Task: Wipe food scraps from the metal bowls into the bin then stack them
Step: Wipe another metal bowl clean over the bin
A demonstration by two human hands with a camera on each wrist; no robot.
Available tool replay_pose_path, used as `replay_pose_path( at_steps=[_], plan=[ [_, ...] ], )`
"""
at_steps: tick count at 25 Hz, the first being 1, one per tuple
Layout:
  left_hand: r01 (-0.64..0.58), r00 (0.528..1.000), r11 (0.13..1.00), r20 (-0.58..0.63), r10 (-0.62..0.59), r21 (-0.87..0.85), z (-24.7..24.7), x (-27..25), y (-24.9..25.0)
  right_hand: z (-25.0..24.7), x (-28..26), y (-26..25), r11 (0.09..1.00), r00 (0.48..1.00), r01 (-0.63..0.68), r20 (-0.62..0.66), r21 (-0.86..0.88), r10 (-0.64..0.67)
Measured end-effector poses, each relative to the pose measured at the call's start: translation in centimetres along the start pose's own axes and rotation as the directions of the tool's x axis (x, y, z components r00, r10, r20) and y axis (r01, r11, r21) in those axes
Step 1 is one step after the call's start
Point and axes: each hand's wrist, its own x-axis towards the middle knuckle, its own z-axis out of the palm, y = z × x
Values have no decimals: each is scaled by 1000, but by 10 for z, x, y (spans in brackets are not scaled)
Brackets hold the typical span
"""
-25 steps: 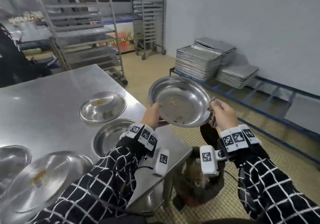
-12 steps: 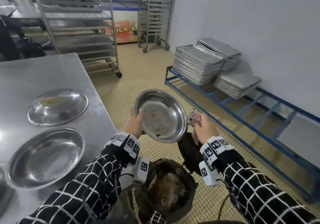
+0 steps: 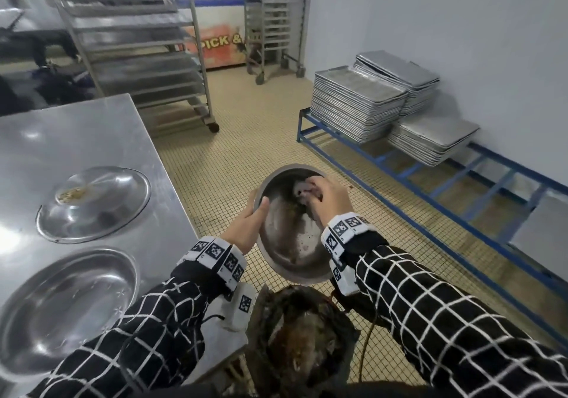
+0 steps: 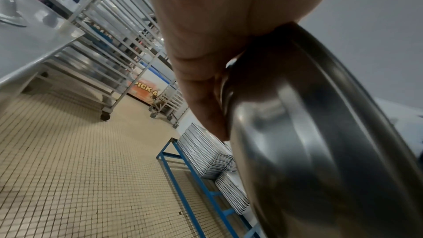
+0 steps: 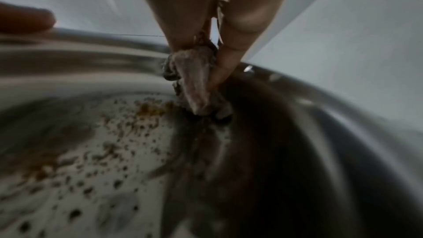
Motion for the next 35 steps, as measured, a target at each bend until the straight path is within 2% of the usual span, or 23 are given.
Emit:
replay_pose_path(
  at_steps=[2, 4, 7, 9, 11, 13, 15, 17, 19, 21, 24, 28, 32, 35],
  plan=[
    [-32, 999, 999, 43, 33, -34, -1, 4, 8, 5, -2, -12, 999, 999, 48, 18, 2, -48],
    [-58, 996, 997, 71, 62, -57, -3, 10, 10, 13, -13, -24, 988, 986, 154, 64, 2, -154],
    [-51, 995, 998, 79, 54, -46, -5, 20, 9, 23, -36, -28, 955, 935, 294, 219, -35, -280],
    [-50, 996, 998, 78, 53, -39, -5, 22, 11, 23, -41, -19, 936, 880, 349, 360, -50, -310],
    [-44, 995, 999, 83, 45, -13, -4, 27, 12, 16, -40, -10, 943, 864, 327, 422, -57, -274],
    [-72, 993, 997, 92, 72, -6, -3, 32, 12, 3, -31, -1, 984, 934, 178, 316, -6, -167],
    [-114, 989, 993, 97, 116, -21, -3, 40, 13, -15, -15, 8, 996, 994, 60, 88, 59, -65],
    [-169, 979, 985, 114, 170, -23, 0, 47, 17, -33, 4, 15, 998, 992, 59, -106, -18, -61],
    [-189, 974, 982, 123, 189, -12, 3, 50, 23, -38, 16, 25, 995, 988, 62, -134, -84, -73],
    [-215, 968, 976, 126, 215, -14, 6, 49, 34, -33, 16, 33, 993, 999, 41, -21, -107, -44],
    [-271, 959, 962, 86, 269, 12, 6, 49, 45, -21, 7, 49, 930, 981, 170, 149, -327, -127],
    [-330, 943, 944, 41, 330, -25, 6, 55, 47, -20, 0, 44, 929, 966, 190, 229, -316, -120],
    [-397, 918, 915, 5, 397, 68, 16, 54, 51, -15, -1, 39, 920, 928, 210, 363, -332, -81],
    [-429, 903, 896, 28, 428, 115, 24, 56, 52, -12, -2, 38, 908, 899, 238, 432, -344, -71]
  ],
)
